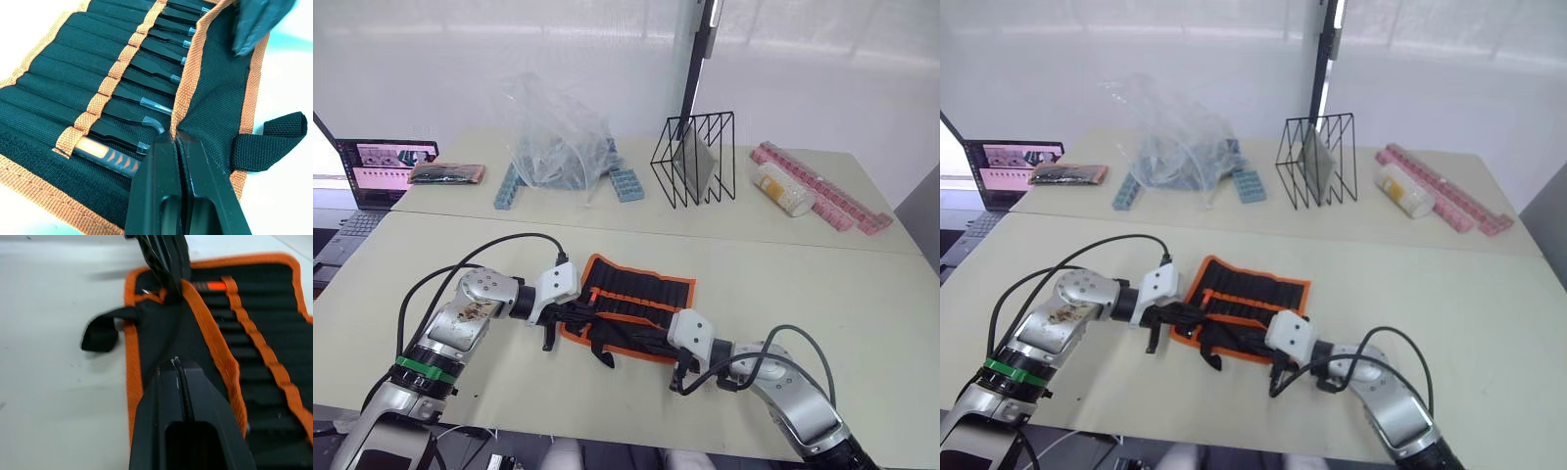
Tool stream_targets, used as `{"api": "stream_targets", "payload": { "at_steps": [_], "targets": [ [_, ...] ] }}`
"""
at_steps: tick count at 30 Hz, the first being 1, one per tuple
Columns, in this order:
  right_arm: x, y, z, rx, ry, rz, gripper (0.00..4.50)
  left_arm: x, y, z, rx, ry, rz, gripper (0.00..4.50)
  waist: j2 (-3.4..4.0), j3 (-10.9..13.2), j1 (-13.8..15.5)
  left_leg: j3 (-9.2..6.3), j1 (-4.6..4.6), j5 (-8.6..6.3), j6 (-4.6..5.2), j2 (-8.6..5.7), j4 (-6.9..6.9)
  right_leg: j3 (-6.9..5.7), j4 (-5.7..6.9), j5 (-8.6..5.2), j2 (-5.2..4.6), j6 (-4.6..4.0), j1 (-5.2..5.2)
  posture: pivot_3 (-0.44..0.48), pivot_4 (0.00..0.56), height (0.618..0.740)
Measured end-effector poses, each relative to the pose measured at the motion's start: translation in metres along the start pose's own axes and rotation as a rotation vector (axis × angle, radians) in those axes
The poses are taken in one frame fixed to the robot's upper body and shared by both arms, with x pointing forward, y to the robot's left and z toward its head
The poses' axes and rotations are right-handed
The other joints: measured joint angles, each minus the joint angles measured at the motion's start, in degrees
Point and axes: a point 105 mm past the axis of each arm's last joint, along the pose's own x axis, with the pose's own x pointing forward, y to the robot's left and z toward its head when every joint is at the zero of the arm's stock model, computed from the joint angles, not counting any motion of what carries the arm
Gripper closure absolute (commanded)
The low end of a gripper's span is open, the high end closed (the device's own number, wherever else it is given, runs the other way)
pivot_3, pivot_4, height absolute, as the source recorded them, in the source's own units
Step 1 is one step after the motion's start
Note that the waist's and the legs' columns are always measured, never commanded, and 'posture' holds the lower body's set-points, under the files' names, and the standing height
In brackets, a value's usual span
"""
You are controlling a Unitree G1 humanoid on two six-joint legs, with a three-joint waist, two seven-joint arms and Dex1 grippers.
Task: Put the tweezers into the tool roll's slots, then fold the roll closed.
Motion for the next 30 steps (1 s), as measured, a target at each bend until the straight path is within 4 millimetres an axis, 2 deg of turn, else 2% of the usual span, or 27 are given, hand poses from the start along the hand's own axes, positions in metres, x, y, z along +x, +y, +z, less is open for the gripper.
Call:
{"api": "stream_targets", "payload": {
  "at_steps": [4, 10, 11, 13, 15, 20, 27, 30],
  "targets": [
    [0.001, -0.002, -0.008, 0.027, 0.022, -0.011, 4.50, -0.004, 0.000, 0.003, 0.005, -0.021, 0.015, 2.28, 0.00, 0.0, 0.0, 0.00, 0.01, 0.00, 0.00, 0.00, 0.00, 0.00, 0.00, 0.00, 0.00, 0.00, 0.00, 0.000, 0.150, 0.720],
    [0.002, -0.002, -0.009, 0.047, 0.015, -0.011, 4.50, -0.016, -0.002, 0.020, 0.009, -0.115, 0.041, 0.27, 0.00, 0.0, -0.1, 0.00, 0.01, 0.00, 0.00, 0.01, 0.00, 0.00, 0.01, -0.01, 0.00, 0.02, 0.01, 0.000, 0.150, 0.720],
    [0.002, -0.002, -0.009, 0.049, 0.015, -0.009, 4.50, -0.019, -0.004, 0.025, 0.003, -0.146, 0.045, 0.01, 0.00, 0.0, -0.1, 0.00, 0.01, 0.00, 0.00, 0.01, 0.00, 0.00, 0.01, -0.01, 0.00, 0.02, 0.01, 0.000, 0.150, 0.720],
    [0.001, -0.002, -0.010, 0.053, 0.016, -0.007, 4.50, -0.024, -0.008, 0.035, -0.002, -0.199, 0.048, 0.01, 0.00, 0.0, 0.0, 0.00, 0.01, 0.00, 0.00, 0.01, 0.00, 0.00, 0.01, -0.01, 0.00, 0.02, 0.01, 0.000, 0.150, 0.720],
    [0.001, -0.002, -0.010, 0.060, 0.019, -0.002, 4.50, -0.024, -0.015, 0.039, -0.007, -0.228, 0.029, 0.50, 0.00, 0.0, -0.1, 0.00, 0.03, 0.00, 0.00, 0.01, 0.00, 0.00, 0.00, -0.02, -0.01, 0.03, 0.04, 0.000, 0.150, 0.720],
    [-0.002, -0.002, -0.012, 0.053, 0.032, 0.011, 4.50, -0.004, -0.034, 0.021, -0.084, -0.242, -0.007, 2.13, 0.01, 0.0, 0.0, 0.00, 0.05, 0.00, 0.00, 0.00, 0.00, 0.00, 0.00, -0.02, -0.02, 0.03, 0.05, 0.000, 0.150, 0.720],
    [-0.007, -0.001, -0.012, 0.047, 0.044, 0.024, 4.50, 0.018, -0.031, -0.013, -0.140, -0.190, 0.091, 4.40, 0.01, 0.0, 0.0, 0.00, 0.07, 0.00, 0.00, -0.01, 0.00, 0.00, -0.02, 0.00, -0.03, 0.00, 0.08, 0.000, 0.150, 0.720],
    [-0.009, 0.000, -0.012, 0.047, 0.056, 0.027, 4.50, 0.022, -0.031, -0.016, -0.119, -0.183, 0.111, 4.47, 0.01, 0.0, 0.1, 0.00, 0.10, 0.00, 0.00, -0.01, 0.00, 0.00, -0.03, -0.01, -0.03, 0.02, 0.12, 0.000, 0.150, 0.720]
  ]
}}
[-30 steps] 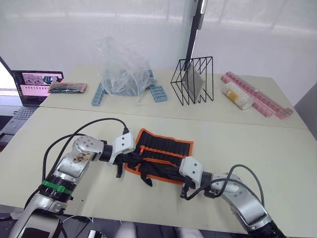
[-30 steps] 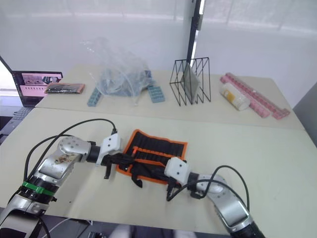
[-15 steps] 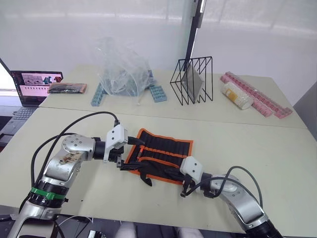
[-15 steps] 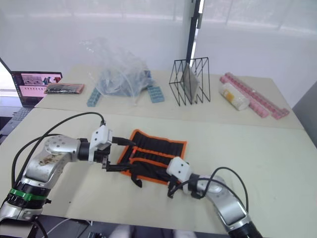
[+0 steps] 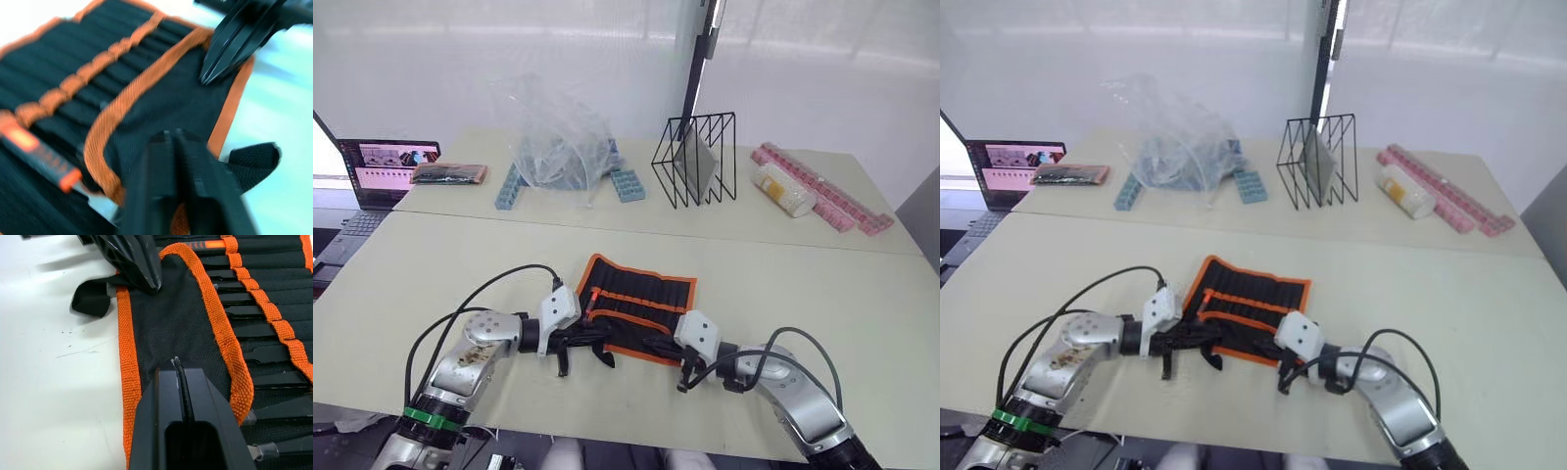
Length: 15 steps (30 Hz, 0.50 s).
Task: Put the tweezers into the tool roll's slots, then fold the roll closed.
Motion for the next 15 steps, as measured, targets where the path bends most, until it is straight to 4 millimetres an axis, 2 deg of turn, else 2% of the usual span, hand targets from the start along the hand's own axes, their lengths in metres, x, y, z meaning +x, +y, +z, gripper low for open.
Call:
{"api": "stream_targets", "payload": {
  "at_steps": [4, 8, 10, 12, 15],
  "targets": [
    [-0.002, 0.003, 0.001, 0.026, -0.008, 0.004, 4.50, 0.003, 0.001, -0.002, 0.034, 0.007, 0.014, 4.47, 0.01, 0.0, -0.1, 0.01, 0.25, 0.00, 0.00, 0.01, -0.05, 0.00, -0.07, -0.03, 0.00, 0.05, 0.28, 0.000, 0.150, 0.720],
    [0.007, 0.007, 0.029, 0.039, -0.128, 0.027, 4.50, 0.005, 0.001, -0.005, 0.052, 0.014, 0.021, 4.47, 0.03, 0.0, -0.4, 0.01, 0.59, -0.01, 0.00, 0.01, -0.14, 0.00, -0.11, -0.05, 0.00, 0.08, 0.60, 0.000, 0.150, 0.720],
    [0.011, 0.007, 0.035, 0.027, -0.146, 0.028, 4.50, 0.005, 0.001, -0.005, 0.054, 0.013, 0.024, 4.47, 0.03, 0.0, -0.4, 0.01, 0.71, -0.01, -0.01, 0.01, -0.15, 0.01, -0.13, -0.06, 0.00, 0.08, 0.69, 0.000, 0.150, 0.720],
    [0.019, 0.008, 0.034, 0.020, -0.136, 0.037, 4.50, 0.006, 0.001, -0.005, 0.056, 0.012, 0.023, 4.47, 0.03, 0.0, -0.5, 0.02, 0.73, -0.01, -0.01, 0.01, -0.18, 0.01, -0.14, -0.06, 0.00, 0.08, 0.69, 0.000, 0.150, 0.720],
    [0.036, 0.013, 0.021, 0.038, -0.084, 0.042, 4.50, 0.006, 0.001, -0.005, 0.058, 0.013, 0.018, 4.47, 0.03, 0.0, -0.5, 0.02, 0.73, -0.01, -0.01, 0.01, -0.23, 0.01, -0.15, -0.07, 0.00, 0.07, 0.67, 0.000, 0.150, 0.720]
  ]
}}
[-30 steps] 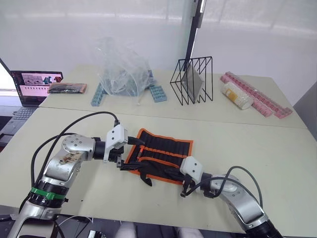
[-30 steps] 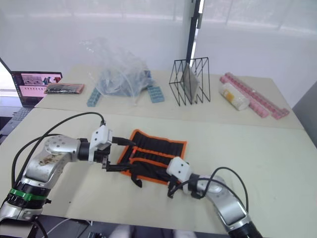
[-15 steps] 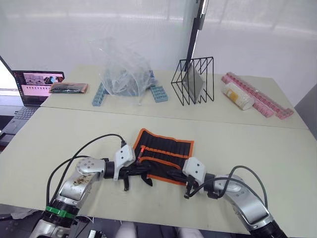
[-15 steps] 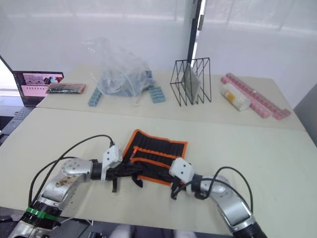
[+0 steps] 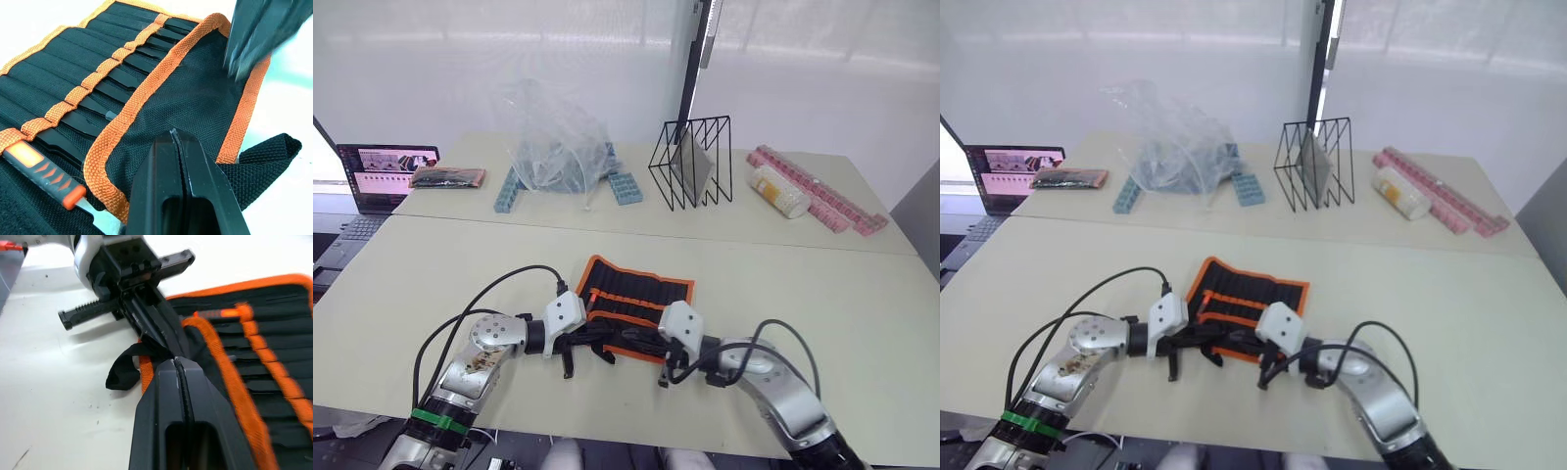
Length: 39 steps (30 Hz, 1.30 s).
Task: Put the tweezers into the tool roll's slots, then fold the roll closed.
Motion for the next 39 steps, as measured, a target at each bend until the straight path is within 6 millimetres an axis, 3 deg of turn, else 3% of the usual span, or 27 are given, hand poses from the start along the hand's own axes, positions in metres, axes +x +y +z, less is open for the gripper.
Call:
{"api": "stream_targets", "payload": {
  "at_steps": [7, 15, 20, 37, 39],
  "targets": [
    [0.008, -0.004, -0.009, -0.057, 0.070, -0.034, 4.50, -0.001, 0.001, 0.000, 0.014, 0.005, -0.001, 4.47, 0.04, 0.0, 0.0, 0.01, 0.04, 0.00, 0.00, 0.00, -0.06, 0.01, -0.03, -0.01, 0.00, 0.00, 0.02, 0.000, 0.150, 0.720],
    [-0.030, -0.006, -0.025, -0.083, 0.159, -0.078, 4.50, -0.004, 0.001, -0.003, 0.023, 0.011, -0.001, 4.47, 0.10, -0.2, -0.1, 0.03, 0.17, 0.00, 0.00, 0.01, -0.15, 0.02, -0.12, -0.03, -0.01, -0.01, 0.13, 0.000, 0.150, 0.720],
    [-0.040, -0.007, -0.028, -0.078, 0.174, -0.092, 4.50, -0.004, 0.001, -0.004, 0.022, 0.011, -0.001, 4.47, 0.07, -0.3, -0.4, 0.03, 0.17, 0.00, 0.00, 0.01, -0.15, 0.03, -0.16, -0.03, -0.01, 0.00, 0.14, 0.000, 0.150, 0.720],
    [-0.044, -0.005, -0.024, 0.004, 0.132, -0.117, 4.50, -0.005, -0.001, -0.003, 0.025, 0.009, 0.002, 4.47, 0.05, -0.3, -0.6, 0.03, 0.12, -0.01, -0.01, 0.01, -0.23, 0.03, -0.30, -0.03, -0.02, 0.00, 0.12, 0.000, 0.150, 0.720],
    [-0.044, -0.005, -0.024, 0.013, 0.128, -0.118, 4.50, -0.006, 0.000, -0.003, 0.025, 0.010, 0.003, 4.47, -0.01, -0.3, -0.5, 0.44, 0.26, -0.03, 0.00, 0.14, -0.28, 0.37, -0.31, -0.03, 0.01, -0.01, -0.38, 0.000, 0.150, 0.720]
  ]
}}
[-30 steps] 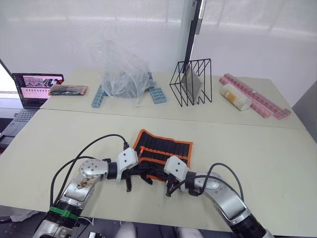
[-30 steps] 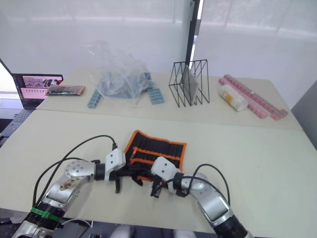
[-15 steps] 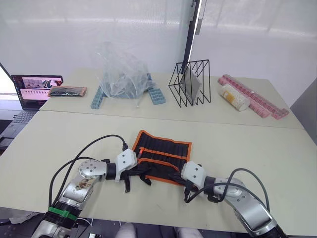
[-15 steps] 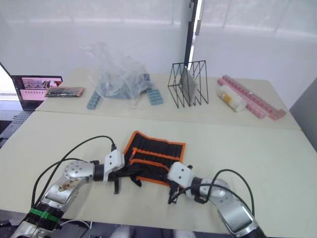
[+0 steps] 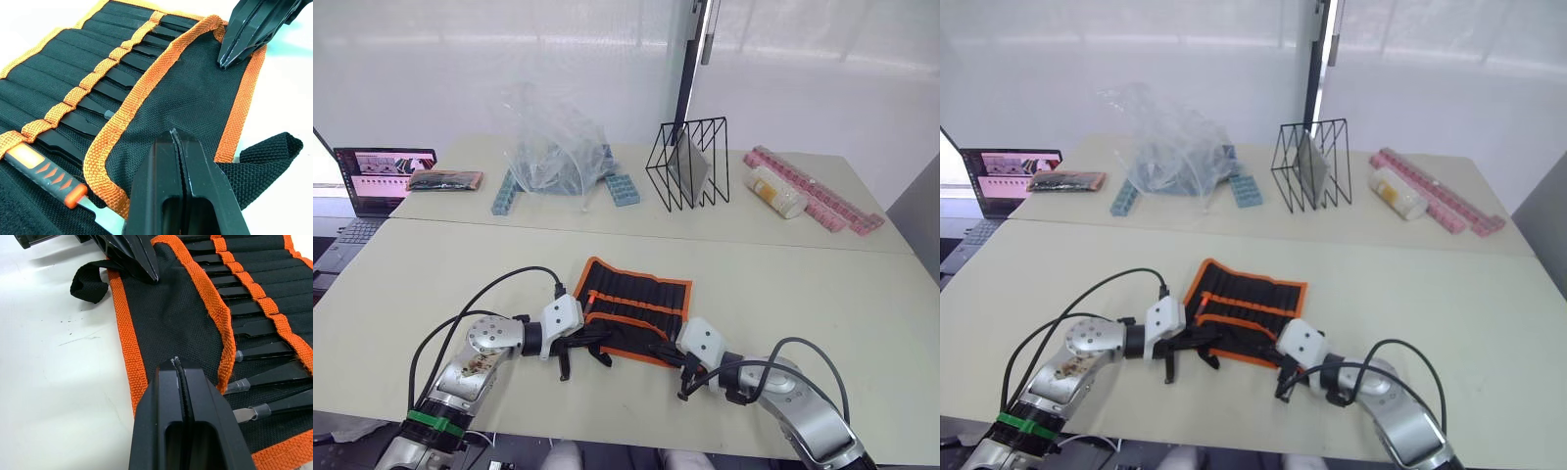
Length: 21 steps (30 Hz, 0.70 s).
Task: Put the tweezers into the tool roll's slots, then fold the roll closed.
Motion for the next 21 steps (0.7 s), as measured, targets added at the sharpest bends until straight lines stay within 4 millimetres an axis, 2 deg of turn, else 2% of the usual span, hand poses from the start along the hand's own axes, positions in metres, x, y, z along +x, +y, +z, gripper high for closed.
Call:
{"api": "stream_targets", "payload": {
  "at_steps": [1, 2, 3, 4, 5, 7, 13, 18, 21],
  "targets": [
    [0.000, 0.000, 0.000, 0.003, -0.002, -0.001, 4.50, -0.001, 0.000, 0.000, 0.000, 0.001, 0.002, 4.47, -0.02, 0.0, 0.0, 0.29, 0.01, -0.01, 0.01, 0.03, -0.05, 0.27, 0.00, 0.02, 0.02, -0.01, -0.18, 0.000, 0.150, 0.720],
    [0.000, 0.000, 0.001, 0.008, -0.005, 0.001, 4.50, -0.002, 0.001, -0.001, 0.000, 0.003, 0.005, 4.47, -0.26, -0.1, 0.4, 1.88, 0.37, -0.02, 0.00, 0.69, -0.36, 0.94, 0.01, 0.09, 0.03, -0.57, -0.81, 0.000, 0.150, 0.720],
    [-0.001, 0.000, 0.001, 0.008, -0.006, 0.000, 4.50, -0.003, 0.002, -0.001, 0.001, 0.006, 0.005, 4.47, -0.48, -0.3, 0.8, 2.60, 0.39, -0.05, 0.05, 0.78, -0.55, 1.34, -0.01, 0.31, 0.03, -0.49, -0.92, 0.000, 0.150, 0.720],
    [-0.002, 0.001, 0.001, 0.015, -0.009, -0.001, 4.50, -0.004, 0.002, -0.001, 0.004, 0.009, 0.004, 4.47, -0.55, -0.4, 0.9, 2.72, 0.21, -0.08, 0.13, 0.75, -0.57, 1.70, -0.02, 0.40, 0.22, -0.37, -0.90, 0.000, 0.150, 0.720],
    [-0.003, 0.003, 0.000, 0.023, -0.010, -0.001, 4.50, -0.004, 0.002, -0.001, 0.002, 0.009, 0.003, 4.47, -0.66, -0.5, 0.8, 2.90, 0.42, -0.11, 0.16, 0.75, -0.59, 1.90, -0.04, 0.39, 0.29, -0.34, -1.32, 0.000, 0.150, 0.720],
    [-0.004, 0.002, 0.000, 0.023, -0.008, -0.004, 4.50, -0.003, 0.002, 0.000, 0.003, 0.007, 0.001, 4.47, -0.87, -0.6, 0.8, 2.95, 0.20, -0.19, 0.23, 0.75, -0.54, 1.95, -0.10, 0.41, 0.29, -0.30, -1.27, 0.000, 0.150, 0.720],
    [-0.008, 0.001, 0.005, 0.105, -0.024, -0.032, 4.50, -0.001, 0.002, 0.001, 0.005, 0.001, -0.004, 4.47, -0.85, -0.6, 0.8, 2.74, 0.02, -0.18, 0.23, 0.73, -0.49, 1.83, -0.40, 0.70, 0.29, 0.22, -0.96, 0.000, 0.150, 0.720],
    [-0.023, -0.005, 0.030, 0.207, -0.108, -0.049, 4.50, -0.001, 0.002, 0.001, 0.005, 0.000, -0.004, 4.47, -0.83, -0.6, 0.8, 2.64, -0.04, -0.18, 0.23, 0.73, -0.47, 1.78, -0.43, 0.72, 0.29, 0.26, -0.93, 0.000, 0.150, 0.720],
    [-0.033, -0.011, 0.039, 0.260, -0.143, -0.070, 3.69, -0.001, 0.002, 0.001, 0.006, 0.000, -0.004, 4.50, -0.84, -0.6, 0.7, 2.62, -0.04, -0.18, 0.23, 0.72, -0.47, 1.76, -0.45, 0.72, 0.29, 0.27, -0.91, 0.000, 0.150, 0.720]
  ]
}}
